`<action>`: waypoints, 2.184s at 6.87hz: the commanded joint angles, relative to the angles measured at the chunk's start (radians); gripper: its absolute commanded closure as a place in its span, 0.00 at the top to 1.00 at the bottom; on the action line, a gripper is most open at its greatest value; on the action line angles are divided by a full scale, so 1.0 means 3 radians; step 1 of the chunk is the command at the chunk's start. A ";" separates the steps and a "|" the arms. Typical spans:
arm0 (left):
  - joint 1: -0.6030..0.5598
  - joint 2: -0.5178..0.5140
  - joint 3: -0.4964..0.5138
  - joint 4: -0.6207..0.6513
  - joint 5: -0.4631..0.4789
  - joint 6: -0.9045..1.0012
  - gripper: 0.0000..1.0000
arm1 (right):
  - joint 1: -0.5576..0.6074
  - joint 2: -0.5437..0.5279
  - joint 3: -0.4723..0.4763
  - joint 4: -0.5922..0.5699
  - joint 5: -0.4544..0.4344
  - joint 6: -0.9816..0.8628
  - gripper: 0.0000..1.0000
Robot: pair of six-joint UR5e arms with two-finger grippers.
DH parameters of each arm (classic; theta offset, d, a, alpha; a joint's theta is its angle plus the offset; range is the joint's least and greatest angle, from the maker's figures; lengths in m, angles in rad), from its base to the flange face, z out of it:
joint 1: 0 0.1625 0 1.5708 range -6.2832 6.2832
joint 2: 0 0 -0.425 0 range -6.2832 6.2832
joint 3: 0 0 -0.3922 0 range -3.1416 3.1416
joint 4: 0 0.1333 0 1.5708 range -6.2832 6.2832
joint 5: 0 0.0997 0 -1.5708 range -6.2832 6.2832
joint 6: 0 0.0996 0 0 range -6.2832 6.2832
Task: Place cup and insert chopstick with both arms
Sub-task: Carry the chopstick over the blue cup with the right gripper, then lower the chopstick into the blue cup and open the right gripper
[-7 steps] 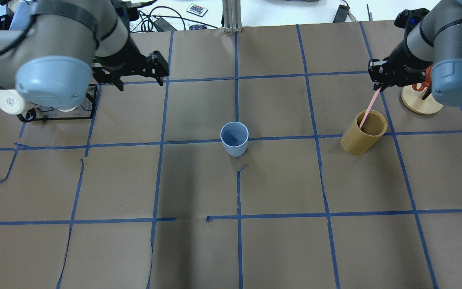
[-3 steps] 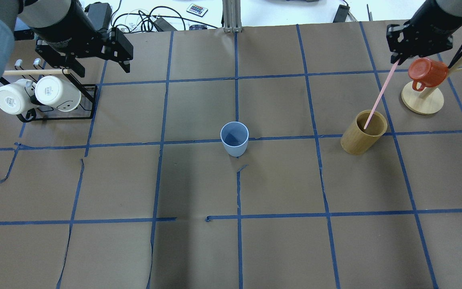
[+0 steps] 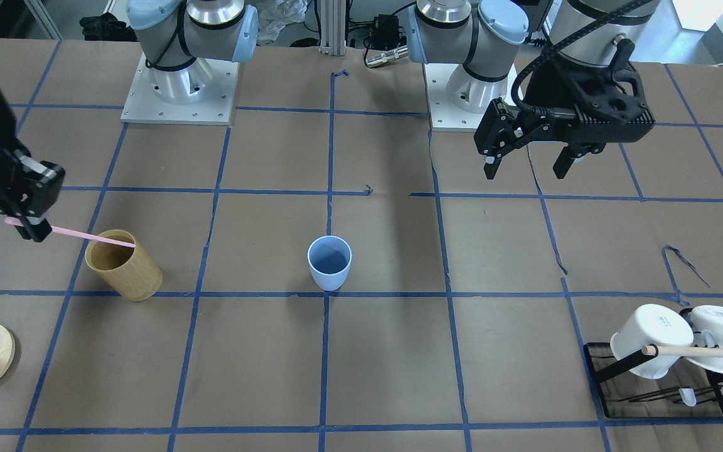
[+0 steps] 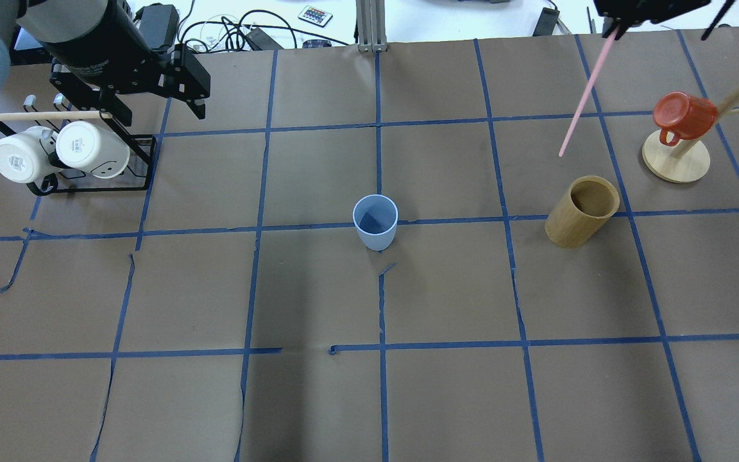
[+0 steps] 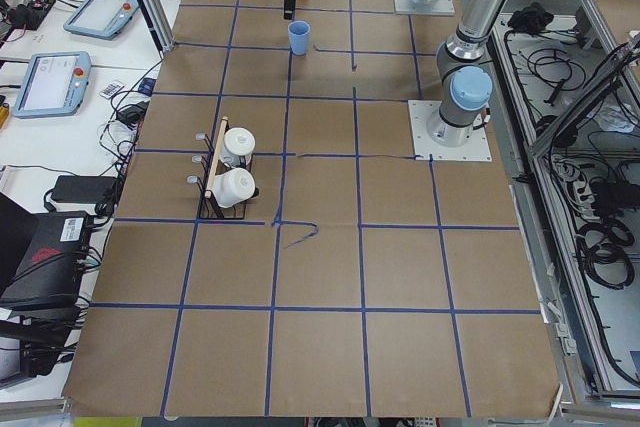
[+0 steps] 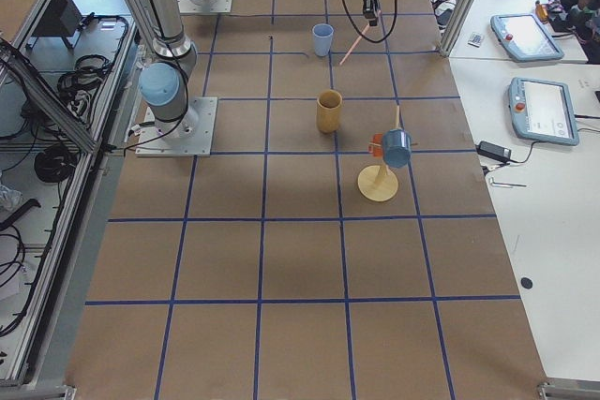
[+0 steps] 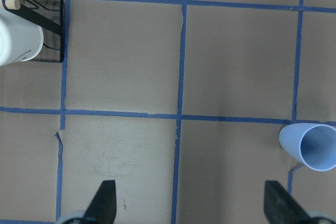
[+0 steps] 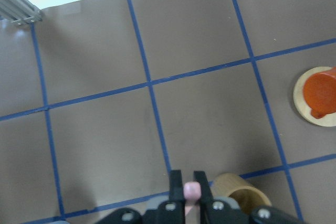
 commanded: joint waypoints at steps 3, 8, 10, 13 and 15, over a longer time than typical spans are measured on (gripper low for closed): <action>0.0009 -0.0008 0.0014 -0.0008 -0.0031 0.0001 1.00 | 0.1267 0.0384 -0.0007 -0.0793 -0.0593 0.1353 0.00; 0.0004 0.0023 -0.0017 -0.0008 -0.0031 0.0001 1.00 | 0.1540 0.0534 0.0248 -0.0846 -0.0687 0.1791 0.00; 0.0030 0.0013 -0.0037 -0.0003 -0.0031 0.0006 1.00 | 0.1556 0.0529 0.0310 -0.0836 -0.0667 0.1791 0.00; 0.0030 0.0012 -0.0037 0.0002 -0.0031 0.0006 1.00 | 0.1561 0.0499 0.0325 -0.0612 -0.0646 0.1873 0.00; 0.0025 -0.0008 -0.0058 0.0012 -0.0026 0.0006 1.00 | 0.1576 0.0514 0.0330 -0.0631 -0.0651 0.1842 0.56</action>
